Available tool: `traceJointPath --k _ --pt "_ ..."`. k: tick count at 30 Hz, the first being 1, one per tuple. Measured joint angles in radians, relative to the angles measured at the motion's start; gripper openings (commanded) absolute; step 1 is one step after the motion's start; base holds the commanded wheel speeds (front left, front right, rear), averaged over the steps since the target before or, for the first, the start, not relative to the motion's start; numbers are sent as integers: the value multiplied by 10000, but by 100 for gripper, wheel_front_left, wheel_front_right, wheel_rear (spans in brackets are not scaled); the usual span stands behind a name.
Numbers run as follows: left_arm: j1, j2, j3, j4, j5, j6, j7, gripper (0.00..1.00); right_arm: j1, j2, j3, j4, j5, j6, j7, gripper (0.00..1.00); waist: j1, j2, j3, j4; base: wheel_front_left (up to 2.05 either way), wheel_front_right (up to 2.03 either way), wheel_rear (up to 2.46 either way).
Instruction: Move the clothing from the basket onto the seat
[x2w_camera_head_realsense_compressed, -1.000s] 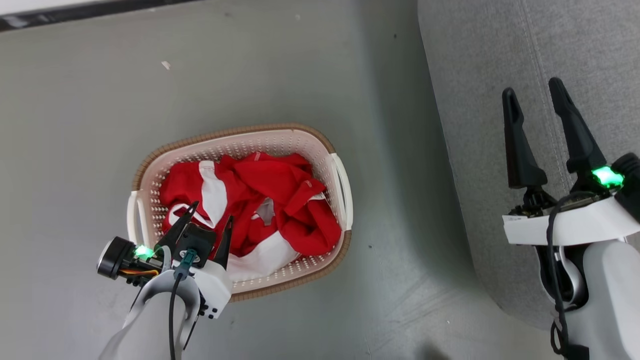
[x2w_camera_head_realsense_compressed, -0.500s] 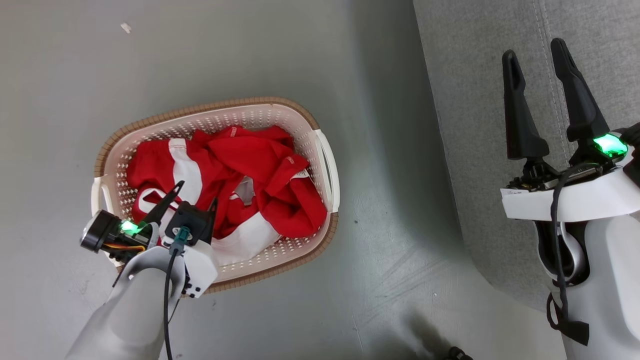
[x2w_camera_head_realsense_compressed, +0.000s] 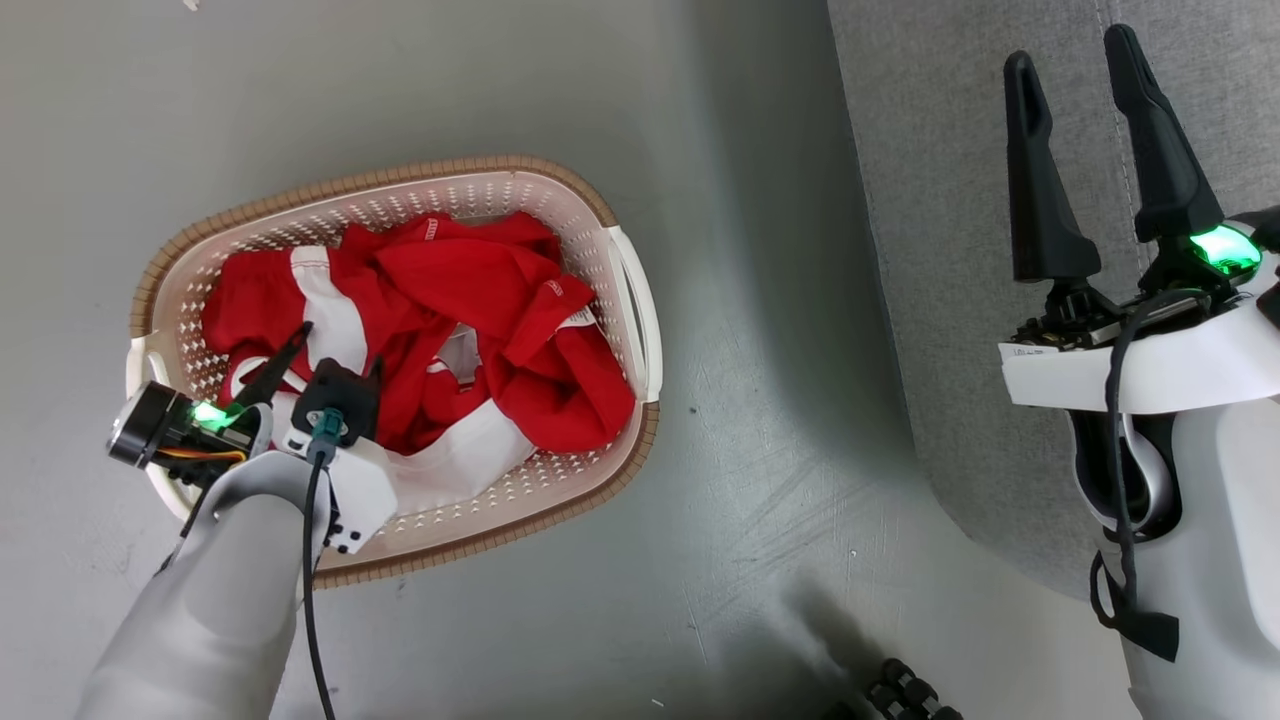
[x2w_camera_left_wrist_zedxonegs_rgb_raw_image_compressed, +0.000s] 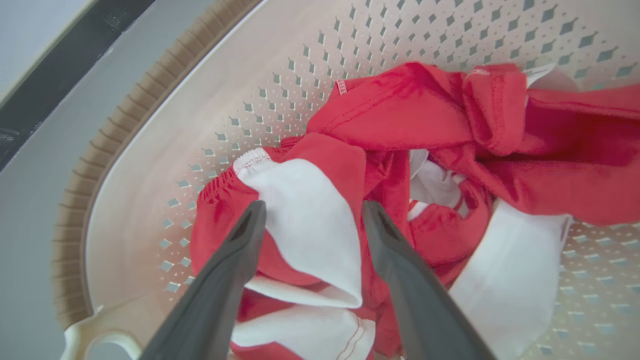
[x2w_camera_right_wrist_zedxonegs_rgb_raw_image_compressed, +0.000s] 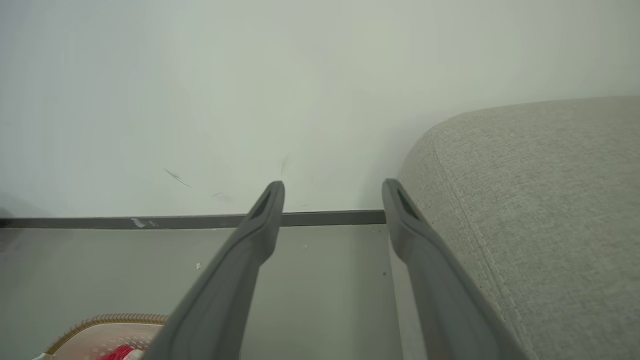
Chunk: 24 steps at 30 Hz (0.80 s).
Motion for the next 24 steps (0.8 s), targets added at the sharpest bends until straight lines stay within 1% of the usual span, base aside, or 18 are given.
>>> traceJointPath --k 5,7,8,9,10,11,17,24 --pt "-285 42 54 330 86 199 104 100 -184 -2 65 17 2 0 -2 100 0 0 207 -57 0 0 0" --pt "-390 46 58 435 86 199 104 100 -189 -2 81 21 4 0 0 100 0 0 277 -73 0 0 0" --pt "-431 40 58 468 86 201 104 95 -205 -2 79 29 4 0 0 100 0 0 308 -80 0 0 0" --pt "-471 25 50 520 88 201 104 77 -236 -2 73 31 4 0 -2 100 0 0 338 -85 0 0 0" --pt "-514 12 36 583 88 201 104 43 -297 -2 67 40 4 0 0 100 0 0 365 -88 0 0 0" --pt "-570 -2 29 635 88 201 104 0 -369 -2 50 42 4 0 -2 100 0 0 390 -86 0 0 0" --pt "-729 -184 54 700 56 198 19 0 -515 -2 -77 127 61 0 -2 100 0 0 386 -28 0 0 0" --pt "-814 -430 485 633 -570 190 -174 0 -569 -4 -155 311 75 0 -2 100 0 0 266 94 0 0 0"
